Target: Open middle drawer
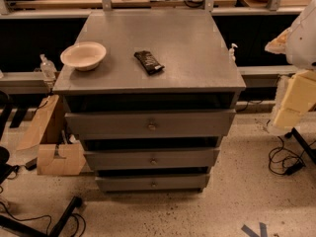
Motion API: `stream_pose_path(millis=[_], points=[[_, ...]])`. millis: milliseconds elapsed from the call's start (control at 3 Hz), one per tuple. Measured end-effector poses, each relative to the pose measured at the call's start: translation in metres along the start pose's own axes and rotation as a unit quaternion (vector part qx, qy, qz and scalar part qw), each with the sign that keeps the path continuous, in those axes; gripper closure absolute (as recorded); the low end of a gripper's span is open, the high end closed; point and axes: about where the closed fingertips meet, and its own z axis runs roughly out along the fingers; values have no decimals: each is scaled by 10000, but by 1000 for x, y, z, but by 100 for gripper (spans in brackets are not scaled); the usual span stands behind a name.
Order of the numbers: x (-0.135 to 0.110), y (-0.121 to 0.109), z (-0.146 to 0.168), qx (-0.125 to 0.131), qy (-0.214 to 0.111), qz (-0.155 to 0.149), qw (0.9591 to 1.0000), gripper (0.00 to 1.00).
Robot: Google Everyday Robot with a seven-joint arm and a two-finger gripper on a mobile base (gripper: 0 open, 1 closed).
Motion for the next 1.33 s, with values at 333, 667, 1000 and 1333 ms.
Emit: stream_pose_path(millis=[333, 667, 1000, 1333], points=[[0, 0, 0, 0, 0, 0, 10000, 0], [0, 0, 10, 24, -36, -16, 10000, 0], [9, -2, 39, 147, -128, -120, 9997, 0], [19, 13, 65, 342, -310, -379, 9982, 0]])
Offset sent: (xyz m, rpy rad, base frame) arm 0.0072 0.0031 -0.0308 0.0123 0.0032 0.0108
